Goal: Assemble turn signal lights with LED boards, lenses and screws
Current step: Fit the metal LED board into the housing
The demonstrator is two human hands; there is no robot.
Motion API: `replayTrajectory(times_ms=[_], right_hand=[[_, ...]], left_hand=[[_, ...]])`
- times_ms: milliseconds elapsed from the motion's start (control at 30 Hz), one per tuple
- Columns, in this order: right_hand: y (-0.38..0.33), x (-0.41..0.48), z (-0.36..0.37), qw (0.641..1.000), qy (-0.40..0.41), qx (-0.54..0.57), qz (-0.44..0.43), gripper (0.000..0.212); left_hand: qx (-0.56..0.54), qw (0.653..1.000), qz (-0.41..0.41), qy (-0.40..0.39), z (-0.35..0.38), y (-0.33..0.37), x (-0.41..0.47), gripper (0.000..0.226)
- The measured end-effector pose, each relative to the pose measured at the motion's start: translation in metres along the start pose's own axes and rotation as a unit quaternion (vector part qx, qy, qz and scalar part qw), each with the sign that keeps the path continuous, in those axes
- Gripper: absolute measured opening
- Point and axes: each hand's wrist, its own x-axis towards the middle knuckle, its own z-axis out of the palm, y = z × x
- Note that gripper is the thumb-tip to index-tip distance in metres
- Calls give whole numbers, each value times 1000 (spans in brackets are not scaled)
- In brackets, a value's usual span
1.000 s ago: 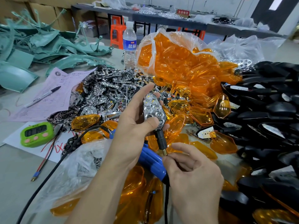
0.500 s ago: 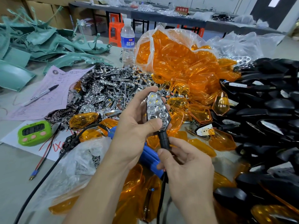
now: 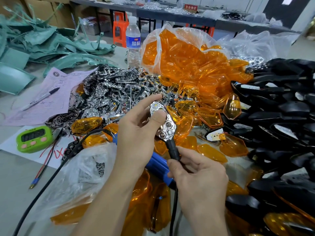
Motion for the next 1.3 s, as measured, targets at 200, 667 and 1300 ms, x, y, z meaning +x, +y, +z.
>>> replayTrajectory(times_ms=[200, 667, 1300], right_hand=[[4, 3, 1, 1000, 4, 11, 15, 47], [7, 1, 3, 1000, 13, -2, 3, 41], [-4, 5, -8, 991, -91, 94, -5, 52]], left_hand=[[5, 1000, 24, -13, -4, 1, 1, 46], [17, 999, 28, -14, -6, -1, 3, 22], [-132, 986, -70, -80, -6, 11, -1, 35]])
